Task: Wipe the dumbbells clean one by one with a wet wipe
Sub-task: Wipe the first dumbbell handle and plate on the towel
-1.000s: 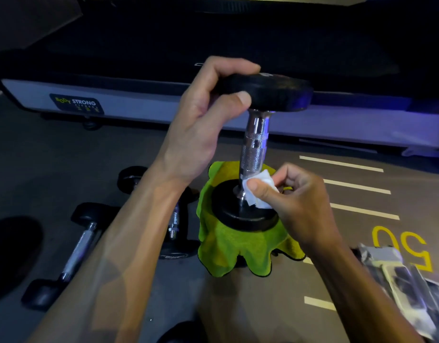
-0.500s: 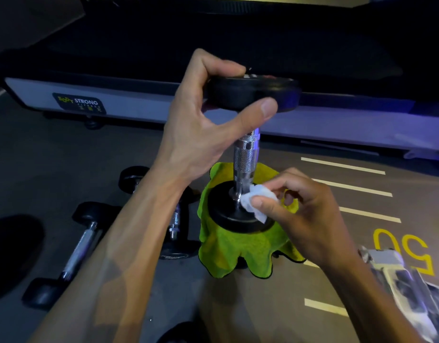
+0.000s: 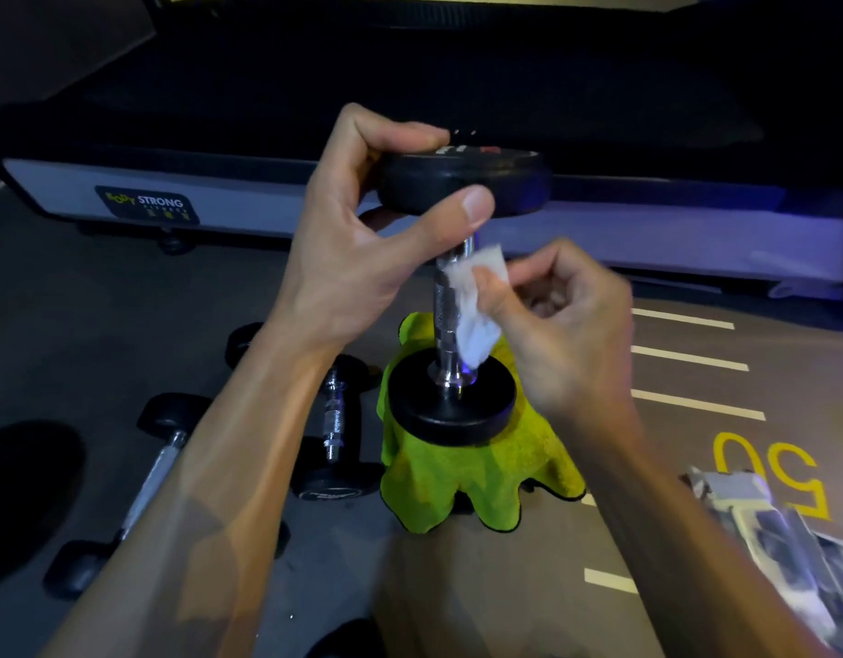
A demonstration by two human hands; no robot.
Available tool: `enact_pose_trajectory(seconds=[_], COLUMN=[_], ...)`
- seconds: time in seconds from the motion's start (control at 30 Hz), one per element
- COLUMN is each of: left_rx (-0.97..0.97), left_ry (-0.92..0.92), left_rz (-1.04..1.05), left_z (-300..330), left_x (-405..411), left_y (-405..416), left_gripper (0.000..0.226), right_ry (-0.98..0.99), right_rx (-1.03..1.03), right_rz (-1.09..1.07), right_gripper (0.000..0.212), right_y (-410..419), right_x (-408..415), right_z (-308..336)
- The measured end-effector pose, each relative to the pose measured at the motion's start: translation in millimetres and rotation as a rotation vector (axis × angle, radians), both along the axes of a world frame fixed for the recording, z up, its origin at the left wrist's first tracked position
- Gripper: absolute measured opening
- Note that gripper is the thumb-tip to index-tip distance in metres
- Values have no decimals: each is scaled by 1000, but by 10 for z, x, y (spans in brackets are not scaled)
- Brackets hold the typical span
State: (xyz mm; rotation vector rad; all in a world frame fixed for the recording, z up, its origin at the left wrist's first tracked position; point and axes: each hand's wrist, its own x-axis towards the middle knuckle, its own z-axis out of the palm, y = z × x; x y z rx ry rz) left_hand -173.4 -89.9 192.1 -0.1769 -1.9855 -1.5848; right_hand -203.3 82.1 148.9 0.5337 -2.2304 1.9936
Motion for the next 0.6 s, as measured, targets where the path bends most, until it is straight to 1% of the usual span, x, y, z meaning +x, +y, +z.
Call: enact_pose_trajectory(seconds=[0.07, 0.13, 0.2, 0.27, 0.37, 0.43, 0.5, 0.6], left_rx=[36, 51, 47, 40, 26, 14, 23, 48], left_ry=[7, 10, 5, 5, 11, 11, 12, 18], left_rz=[10, 5, -14, -32, -37, -37, -30, -12], left_z=[-15, -19, -18, -5, 1, -14, -24, -34], left_x=[-12, -18, -12, -12, -18, -19, -13, -13], left_y=[-20, -17, 10, 27, 9, -8, -28, -64], left_gripper=[38, 38, 38, 38, 37, 38, 38, 38], right_ry=[-37, -77, -45, -11, 4, 16, -49, -143], right_rx=[121, 222, 268, 221, -4, -87, -113, -3], right_rz=[51, 56, 50, 44, 8, -1, 29, 100], right_gripper=[24, 26, 28, 28, 24, 21, 20, 21], right_y=[105, 206, 228, 160, 6, -70, -80, 41], right_x=[129, 218, 186, 96, -82, -148, -101, 54], right_z=[-201, -331, -307, -175, 91, 160, 65, -237])
